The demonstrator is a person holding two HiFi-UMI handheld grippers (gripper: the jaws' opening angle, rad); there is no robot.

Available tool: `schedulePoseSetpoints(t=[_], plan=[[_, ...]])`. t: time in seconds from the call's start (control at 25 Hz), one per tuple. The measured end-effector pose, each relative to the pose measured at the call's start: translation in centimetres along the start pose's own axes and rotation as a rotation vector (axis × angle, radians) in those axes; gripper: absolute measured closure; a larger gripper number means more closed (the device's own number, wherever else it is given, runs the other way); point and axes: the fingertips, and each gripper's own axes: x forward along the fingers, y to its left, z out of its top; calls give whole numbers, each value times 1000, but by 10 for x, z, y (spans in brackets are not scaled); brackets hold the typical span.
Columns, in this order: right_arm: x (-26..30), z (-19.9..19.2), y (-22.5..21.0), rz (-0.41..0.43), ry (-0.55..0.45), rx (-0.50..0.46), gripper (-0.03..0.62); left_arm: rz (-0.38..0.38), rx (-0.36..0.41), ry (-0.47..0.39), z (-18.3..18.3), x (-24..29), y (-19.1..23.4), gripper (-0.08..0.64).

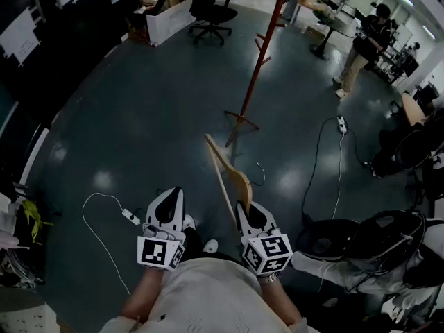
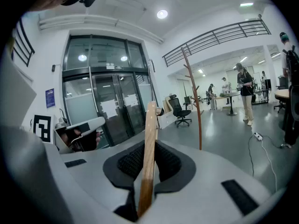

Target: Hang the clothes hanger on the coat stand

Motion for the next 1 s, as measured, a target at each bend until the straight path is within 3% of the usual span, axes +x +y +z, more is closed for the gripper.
schedulePoseSetpoints(t=[0.4, 0.84, 1.0], plan=[[29, 0, -16, -42, 23, -6, 523, 41, -35, -22, -5, 29, 27, 548], [119, 37, -66, -57, 43, -13, 523, -19, -69, 23, -23, 150, 67, 548], [169, 64, -83, -81, 57, 2, 523, -61, -88, 24, -12, 206, 94, 548]])
